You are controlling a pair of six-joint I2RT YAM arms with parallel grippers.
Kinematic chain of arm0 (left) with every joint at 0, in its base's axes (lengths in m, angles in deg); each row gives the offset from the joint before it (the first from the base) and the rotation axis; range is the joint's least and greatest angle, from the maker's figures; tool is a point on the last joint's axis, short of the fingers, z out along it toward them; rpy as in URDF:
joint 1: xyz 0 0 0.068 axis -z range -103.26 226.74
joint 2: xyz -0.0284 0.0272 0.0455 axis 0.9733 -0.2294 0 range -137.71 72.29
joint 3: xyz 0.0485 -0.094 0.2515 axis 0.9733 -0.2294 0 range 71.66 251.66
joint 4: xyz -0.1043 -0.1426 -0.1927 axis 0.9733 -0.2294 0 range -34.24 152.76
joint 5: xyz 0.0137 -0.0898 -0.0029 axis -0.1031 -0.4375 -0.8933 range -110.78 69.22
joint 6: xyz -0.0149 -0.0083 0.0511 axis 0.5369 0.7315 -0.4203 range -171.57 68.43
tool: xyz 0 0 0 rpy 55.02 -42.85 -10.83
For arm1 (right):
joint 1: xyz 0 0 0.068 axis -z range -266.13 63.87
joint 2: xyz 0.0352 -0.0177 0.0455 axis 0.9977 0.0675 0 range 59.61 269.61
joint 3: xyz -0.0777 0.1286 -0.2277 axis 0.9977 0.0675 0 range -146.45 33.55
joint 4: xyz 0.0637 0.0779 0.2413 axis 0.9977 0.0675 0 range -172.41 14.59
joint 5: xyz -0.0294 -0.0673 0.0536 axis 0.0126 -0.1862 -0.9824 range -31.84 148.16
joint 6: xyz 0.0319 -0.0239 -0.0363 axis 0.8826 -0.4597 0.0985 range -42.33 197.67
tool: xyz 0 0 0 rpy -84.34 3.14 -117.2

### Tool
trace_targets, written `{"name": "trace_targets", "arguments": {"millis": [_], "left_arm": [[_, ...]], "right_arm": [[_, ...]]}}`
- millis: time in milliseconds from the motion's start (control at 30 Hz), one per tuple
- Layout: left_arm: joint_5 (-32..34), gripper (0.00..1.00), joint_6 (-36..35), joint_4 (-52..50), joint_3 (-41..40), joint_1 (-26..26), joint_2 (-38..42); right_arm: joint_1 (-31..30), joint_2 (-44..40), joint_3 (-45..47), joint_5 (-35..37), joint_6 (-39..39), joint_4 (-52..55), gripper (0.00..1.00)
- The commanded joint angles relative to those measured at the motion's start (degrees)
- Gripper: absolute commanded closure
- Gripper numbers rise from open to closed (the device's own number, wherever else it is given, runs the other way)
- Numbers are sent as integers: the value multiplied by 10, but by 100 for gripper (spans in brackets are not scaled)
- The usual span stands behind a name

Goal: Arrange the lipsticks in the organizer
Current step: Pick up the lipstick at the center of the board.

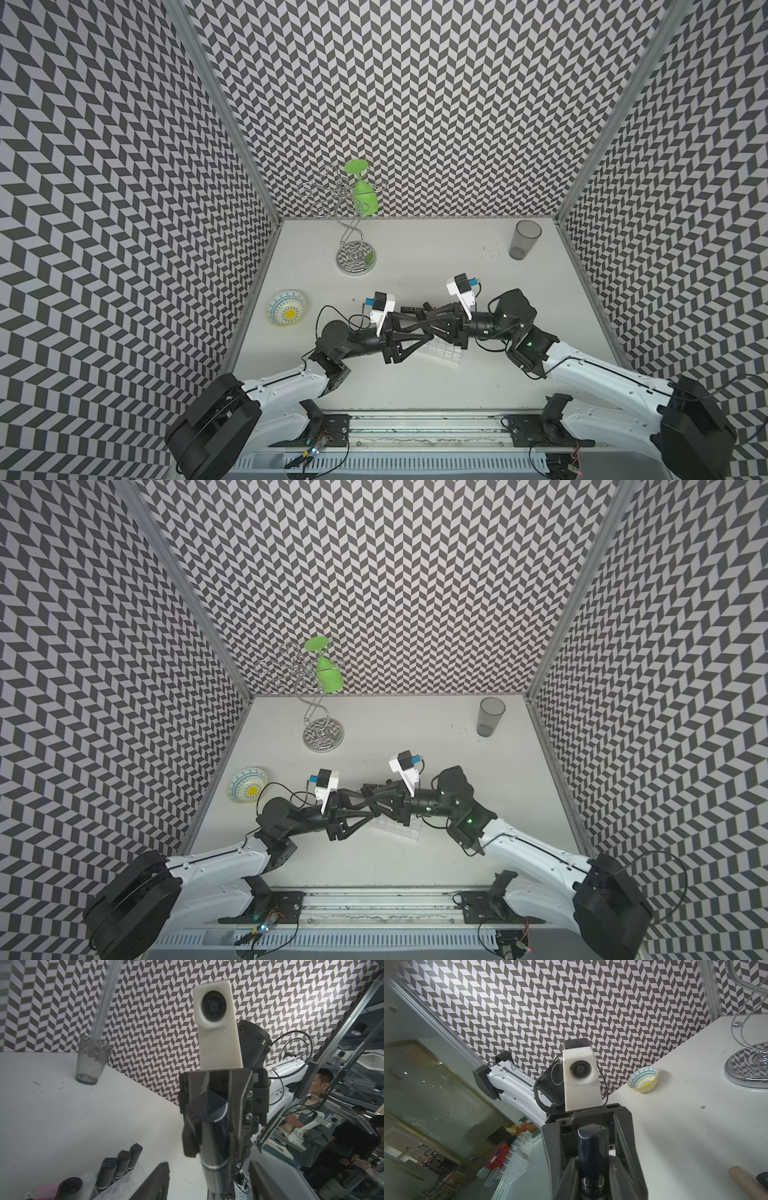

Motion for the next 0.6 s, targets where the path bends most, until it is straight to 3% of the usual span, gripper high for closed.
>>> {"name": "trace_targets", "arguments": {"millis": [0, 133, 267, 333, 433, 567], "left_arm": [[-31, 42, 18, 54, 15, 8, -11], [-27, 48, 11, 32, 21, 10, -11], [-4, 47, -9, -1, 24, 10, 4], [-11, 42, -7, -8, 26, 10, 5], [-11, 35, -51, -181, 67, -24, 44], [93, 37, -155, -488, 180, -36, 66]], "right_arm": [[-4, -2, 3, 5, 6, -54, 80], [-4, 0, -1, -1, 5, -50, 79], [-4, -7, 5, 8, 8, -52, 79], [-5, -11, 9, 8, 7, -54, 79], [-4, -16, -12, 23, -39, 30, 80], [-4, -38, -21, 86, -80, 122, 80]]}}
